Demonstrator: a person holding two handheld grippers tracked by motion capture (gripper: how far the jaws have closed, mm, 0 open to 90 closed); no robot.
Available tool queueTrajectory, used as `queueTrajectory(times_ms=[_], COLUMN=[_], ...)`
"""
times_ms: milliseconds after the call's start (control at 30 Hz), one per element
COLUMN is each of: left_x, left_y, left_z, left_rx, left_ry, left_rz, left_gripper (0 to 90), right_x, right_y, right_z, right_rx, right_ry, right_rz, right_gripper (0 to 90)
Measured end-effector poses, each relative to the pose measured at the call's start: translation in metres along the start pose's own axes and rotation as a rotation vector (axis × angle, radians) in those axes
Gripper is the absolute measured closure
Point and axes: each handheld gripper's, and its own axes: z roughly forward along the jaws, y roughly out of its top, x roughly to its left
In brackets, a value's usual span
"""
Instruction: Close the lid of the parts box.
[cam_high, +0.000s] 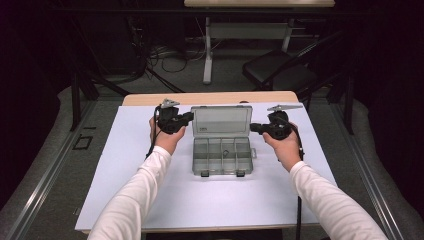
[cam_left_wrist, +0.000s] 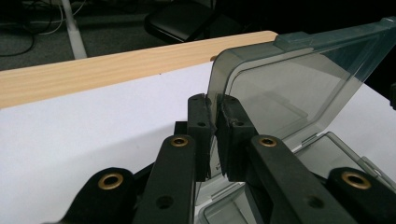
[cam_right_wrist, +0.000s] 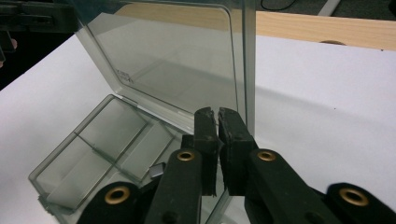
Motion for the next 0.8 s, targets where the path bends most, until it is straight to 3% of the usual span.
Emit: queueTrajectory(times_ms=[400,800], left_x=[-0.005,-0.009], left_y=[-0.005,-0.011], left_z=[-0.009,-0.016], left_rx=[0.006,0.015], left_ry=[-0.008,-0.014], left_rz=[-0.036,-0.024], left_gripper=[84.3,85.6], right_x=[0.011,0.022], right_y=[0.014,0.041], right_z=[-0.016,-0.031], right_rx=[0.015,-0.06], right_ry=[0.013,0.023], right_rz=[-0.01,-0.024], right_gripper=[90.0,90.0])
